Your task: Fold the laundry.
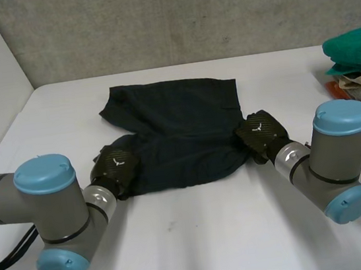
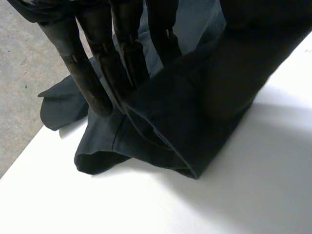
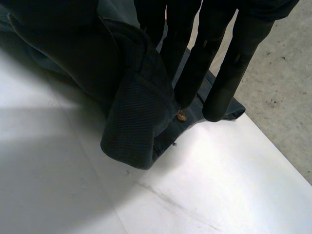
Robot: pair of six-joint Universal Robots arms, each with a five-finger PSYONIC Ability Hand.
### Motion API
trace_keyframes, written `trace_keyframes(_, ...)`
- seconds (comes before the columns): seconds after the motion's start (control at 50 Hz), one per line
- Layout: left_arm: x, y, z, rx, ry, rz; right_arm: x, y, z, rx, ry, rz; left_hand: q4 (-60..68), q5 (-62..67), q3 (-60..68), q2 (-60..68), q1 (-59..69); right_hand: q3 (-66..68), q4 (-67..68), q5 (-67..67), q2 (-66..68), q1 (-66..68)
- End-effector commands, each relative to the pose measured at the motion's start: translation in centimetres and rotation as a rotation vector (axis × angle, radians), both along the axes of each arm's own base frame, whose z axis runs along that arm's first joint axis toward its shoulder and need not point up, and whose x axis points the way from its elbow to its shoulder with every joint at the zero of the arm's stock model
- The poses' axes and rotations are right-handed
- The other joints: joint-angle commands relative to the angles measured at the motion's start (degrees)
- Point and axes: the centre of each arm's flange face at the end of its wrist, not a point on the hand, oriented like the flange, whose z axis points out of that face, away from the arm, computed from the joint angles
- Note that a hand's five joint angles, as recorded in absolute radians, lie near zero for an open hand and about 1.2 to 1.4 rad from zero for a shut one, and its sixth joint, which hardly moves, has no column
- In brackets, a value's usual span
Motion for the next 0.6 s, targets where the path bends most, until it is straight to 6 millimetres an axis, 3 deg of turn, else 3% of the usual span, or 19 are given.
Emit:
trace_keyframes(0.02,0.5,1.1,2.6,-0.009,0.026,0.018,-0.3,0.5,2.2,-0.007,0.000,-0.012,23.8,24.4,24.0,23.8,23.8,14.0,11.5,12.8,13.2,18.1)
trace_keyframes(0.16,2.2,4.9,6.5,0.055,0.092,0.051,-1.4,2.4,5.8,0.028,0.064,0.001,23.8,24.4,24.0,23.8,23.8,14.0,11.5,12.8,13.2,18.1)
trace_keyframes(0.24,3.8,8.7,8.4,0.161,0.048,0.041,-3.5,4.9,7.3,0.116,0.244,0.044,23.8,24.4,24.0,23.8,23.8,14.0,11.5,12.8,13.2,18.1)
trace_keyframes(0.26,4.6,10.7,9.0,0.224,-0.010,0.017,-4.6,6.3,7.7,0.163,0.339,0.079,23.8,24.4,24.0,23.8,23.8,14.0,11.5,12.8,13.2,18.1)
trace_keyframes(0.34,6.3,15.1,10.0,0.391,-0.158,-0.053,-7.1,10.0,8.3,0.315,0.560,0.201,23.8,24.4,24.0,23.8,23.8,14.0,11.5,12.8,13.2,18.1)
trace_keyframes(0.42,6.6,17.4,10.5,0.501,-0.213,-0.128,-7.5,10.7,8.5,0.310,0.601,0.285,23.8,24.4,24.0,23.8,23.8,14.0,11.5,12.8,13.2,18.1)
trace_keyframes(0.46,6.2,17.2,10.7,0.482,-0.200,-0.145,-7.4,10.5,8.6,0.308,0.583,0.284,23.8,24.4,24.0,23.8,23.8,14.0,11.5,12.8,13.2,18.1)
trace_keyframes(0.52,5.1,15.0,11.0,0.382,-0.158,-0.134,-7.0,9.1,8.2,0.305,0.557,0.254,23.8,24.4,24.0,23.8,23.8,14.0,11.5,12.8,13.2,18.1)
trace_keyframes(0.6,3.6,10.4,10.7,0.248,-0.120,-0.067,-5.8,7.1,8.4,0.275,0.460,0.172,23.8,24.4,24.0,23.8,23.8,14.0,11.5,12.8,13.2,18.1)
